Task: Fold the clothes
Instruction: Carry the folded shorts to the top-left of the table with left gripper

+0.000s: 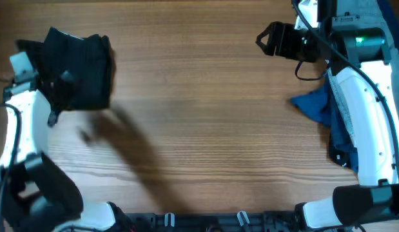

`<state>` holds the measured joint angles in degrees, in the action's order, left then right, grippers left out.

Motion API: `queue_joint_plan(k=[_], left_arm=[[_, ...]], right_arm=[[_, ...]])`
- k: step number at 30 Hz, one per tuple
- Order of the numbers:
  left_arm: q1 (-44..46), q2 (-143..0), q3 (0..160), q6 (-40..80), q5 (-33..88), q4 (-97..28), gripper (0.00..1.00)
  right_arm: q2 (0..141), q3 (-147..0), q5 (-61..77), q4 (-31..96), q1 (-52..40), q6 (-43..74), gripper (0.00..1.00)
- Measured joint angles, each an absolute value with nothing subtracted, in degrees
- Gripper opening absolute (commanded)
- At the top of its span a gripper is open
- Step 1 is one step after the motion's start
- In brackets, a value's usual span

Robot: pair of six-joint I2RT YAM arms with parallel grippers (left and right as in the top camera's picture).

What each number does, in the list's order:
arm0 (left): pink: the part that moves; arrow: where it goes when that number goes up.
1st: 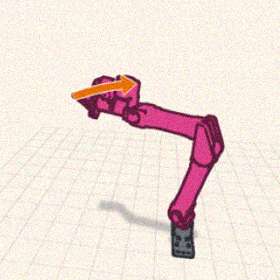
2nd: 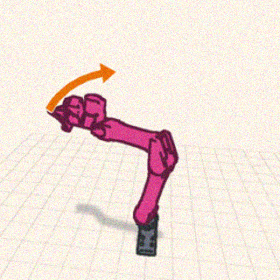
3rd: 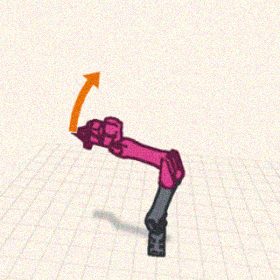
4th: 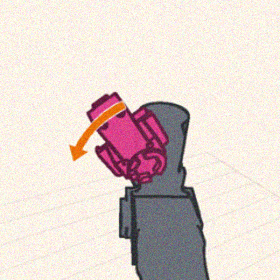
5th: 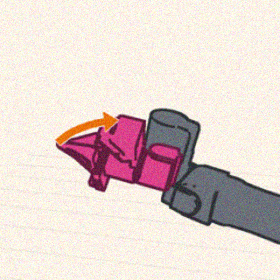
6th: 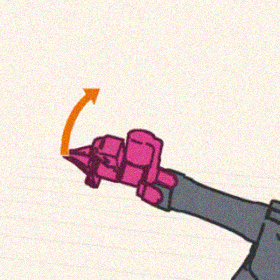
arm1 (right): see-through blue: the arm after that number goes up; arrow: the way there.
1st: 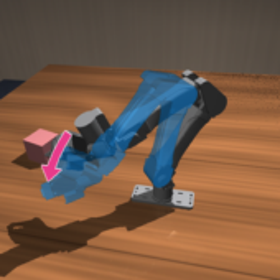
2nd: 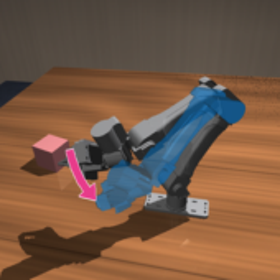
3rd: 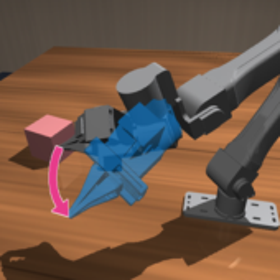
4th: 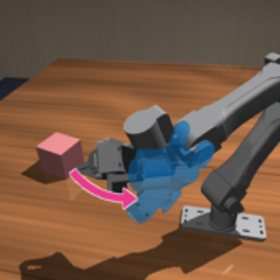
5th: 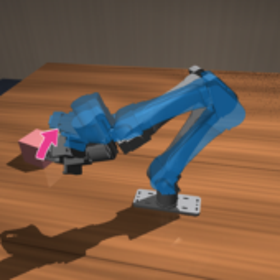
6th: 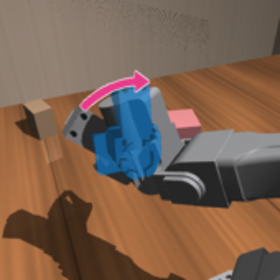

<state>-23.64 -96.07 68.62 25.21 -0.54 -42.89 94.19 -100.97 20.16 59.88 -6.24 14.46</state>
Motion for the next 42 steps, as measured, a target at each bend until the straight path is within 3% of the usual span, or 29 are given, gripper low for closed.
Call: queue_joint_plan(k=[1, 2, 3, 4, 7, 12, 22, 24, 26, 29, 32, 33, 35, 37, 39, 42], left_arm=[[-24.67, -97.71, 66.28, 25.91, 0.01, -39.86, 0.81], [-25.08, -99.35, 64.88, 26.41, 0.36, -37.52, 0.56], [-25.10, -100.40, 64.20, 26.57, 0.78, -36.29, 0.36], [-25.10, -101.71, 63.79, 27.11, 1.13, -34.50, 0.24], [-25.10, -104.36, 63.79, 27.55, 1.63, -30.22, 0.24], [-25.10, -108.71, 63.72, 28.29, 1.65, -23.77, 0.10], [-24.08, -109.73, 63.55, 28.69, 2.26, -11.90, 0.15], [-22.39, -109.73, 63.55, 28.73, 2.98, -11.46, 0.33], [-20.27, -109.73, 63.55, 28.99, 3.40, -11.97, 0.42], [-19.49, -109.65, 64.20, 29.34, 6.42, -17.08, 0.55], [-21.80, -107.24, 65.84, 29.26, 10.68, -25.34, 0.59], [-22.92, -104.40, 66.15, 29.23, 11.51, -26.81, 0.56], [-24.93, -99.48, 67.02, 29.26, 11.35, -26.81, 0.21], [-26.94, -97.58, 67.81, 29.04, 8.51, -26.04, 0.04], [-28.95, -97.93, 67.79, 28.86, 4.14, -23.57, 0.04], [-31.83, -102.30, 68.14, 29.06, -2.33, -8.45, 0.04]], right_arm=[[94.19, -100.97, 20.56, 59.99, -6.24, 14.46, 0.78], [94.19, -100.97, 20.62, 60.05, -6.24, 14.44, 0.78], [94.19, -100.97, 20.78, 60.16, -6.24, 14.44, 0.78], [94.19, -100.97, 20.82, 60.51, -6.24, 14.41, 0.78], [94.19, -100.97, 20.99, 60.86, -6.24, 14.24, 0.78], [94.19, -100.97, 20.99, 60.84, -6.24, 14.24, 0.78], [94.19, -100.97, 20.99, 59.83, -6.24, 14.26, 0.78], [94.19, -100.97, 20.99, 59.33, -6.24, 14.24, 0.78], [94.19, -100.97, 20.99, 59.33, -6.24, 14.24, 0.78], [94.19, -100.97, 20.99, 58.78, -6.24, 14.24, 0.78], [94.19, -100.97, 21.02, 57.36, -6.24, 14.22, 0.78], [94.19, -100.97, 20.99, 57.30, -6.24, 14.17, 0.78], [94.19, -100.97, 20.99, 57.36, -6.24, 13.58, 0.79], [94.19, -100.97, 20.99, 57.41, -6.24, 13.17, 0.78], [94.19, -100.95, 20.99, 57.54, -6.24, 13.15, 0.79], [94.19, -100.95, 20.99, 58.96, -6.24, 13.15, 0.79]])
